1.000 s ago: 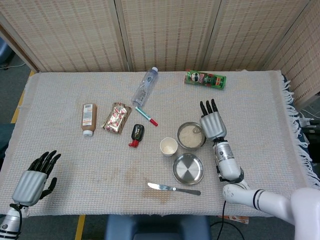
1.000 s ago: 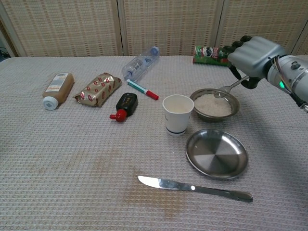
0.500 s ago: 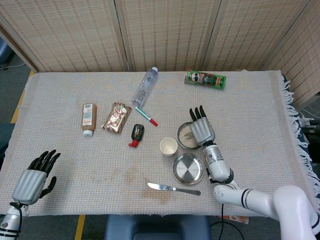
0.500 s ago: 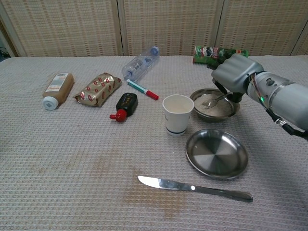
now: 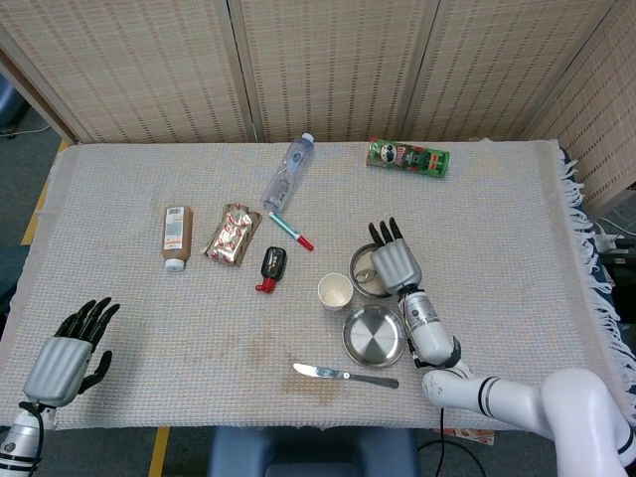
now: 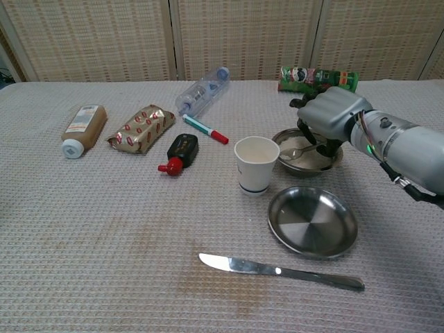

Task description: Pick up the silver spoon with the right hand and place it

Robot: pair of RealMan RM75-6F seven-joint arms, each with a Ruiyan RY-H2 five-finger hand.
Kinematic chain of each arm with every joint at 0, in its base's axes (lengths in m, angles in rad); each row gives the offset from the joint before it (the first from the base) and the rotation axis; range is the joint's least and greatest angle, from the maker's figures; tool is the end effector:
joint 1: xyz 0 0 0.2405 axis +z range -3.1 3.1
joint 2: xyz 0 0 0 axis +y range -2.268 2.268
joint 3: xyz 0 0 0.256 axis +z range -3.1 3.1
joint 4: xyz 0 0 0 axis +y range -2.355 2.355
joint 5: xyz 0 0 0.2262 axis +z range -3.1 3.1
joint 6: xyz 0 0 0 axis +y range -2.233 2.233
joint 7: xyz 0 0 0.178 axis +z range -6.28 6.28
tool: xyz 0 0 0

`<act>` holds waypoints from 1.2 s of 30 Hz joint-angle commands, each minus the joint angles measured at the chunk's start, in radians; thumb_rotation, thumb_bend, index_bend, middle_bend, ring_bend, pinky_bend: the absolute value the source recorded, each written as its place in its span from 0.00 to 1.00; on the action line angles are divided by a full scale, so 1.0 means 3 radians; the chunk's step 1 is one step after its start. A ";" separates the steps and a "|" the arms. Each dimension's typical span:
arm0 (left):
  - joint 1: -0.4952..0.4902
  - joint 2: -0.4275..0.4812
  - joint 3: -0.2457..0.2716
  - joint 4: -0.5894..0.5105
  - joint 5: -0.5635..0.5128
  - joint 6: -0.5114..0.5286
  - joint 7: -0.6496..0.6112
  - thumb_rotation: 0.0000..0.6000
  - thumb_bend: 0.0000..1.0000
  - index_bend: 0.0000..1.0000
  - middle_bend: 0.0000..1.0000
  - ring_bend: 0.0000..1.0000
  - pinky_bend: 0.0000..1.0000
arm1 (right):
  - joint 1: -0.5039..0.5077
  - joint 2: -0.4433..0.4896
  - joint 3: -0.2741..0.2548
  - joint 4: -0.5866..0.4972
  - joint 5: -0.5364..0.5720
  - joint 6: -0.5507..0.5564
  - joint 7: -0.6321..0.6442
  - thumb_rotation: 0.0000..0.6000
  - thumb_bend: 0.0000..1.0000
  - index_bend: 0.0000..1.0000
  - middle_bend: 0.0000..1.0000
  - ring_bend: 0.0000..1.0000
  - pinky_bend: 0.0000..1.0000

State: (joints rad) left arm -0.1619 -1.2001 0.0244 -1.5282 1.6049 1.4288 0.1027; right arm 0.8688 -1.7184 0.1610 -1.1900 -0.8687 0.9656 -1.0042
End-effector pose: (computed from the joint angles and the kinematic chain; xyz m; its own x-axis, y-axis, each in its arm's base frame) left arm -0.3038 0.2218 0.0967 0.5119 0.0796 0.8553 0.8499 -0.1914 -0.4909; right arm -0.1567 -0.4228 -0.0727 0.8917 -0.0744 0.4464 -0.4445 -0.3296 0.8329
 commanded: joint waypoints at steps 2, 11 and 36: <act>0.0001 0.0000 0.0003 0.0003 0.0005 0.0003 0.0000 1.00 0.51 0.00 0.00 0.00 0.18 | -0.0029 0.0046 0.0004 -0.0044 -0.0043 0.0030 0.0122 1.00 0.35 0.61 0.00 0.00 0.00; -0.0001 -0.0013 0.0003 -0.0003 -0.0005 -0.0007 0.0034 1.00 0.51 0.00 0.00 0.00 0.18 | -0.0152 0.0252 0.0038 -0.0225 -0.0131 0.0066 0.0548 1.00 0.35 0.61 0.00 0.00 0.00; -0.0004 -0.0014 0.0015 -0.0015 0.0012 -0.0009 0.0052 1.00 0.51 0.00 0.00 0.00 0.18 | 0.0202 0.0305 0.0077 -0.0913 -0.0305 0.0373 -0.0154 1.00 0.35 0.61 0.00 0.00 0.00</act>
State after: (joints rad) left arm -0.1631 -1.2045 0.0289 -1.5328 1.6085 1.4263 0.1184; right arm 0.8971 -1.6044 0.1998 -1.4512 -0.9601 1.0556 -0.9723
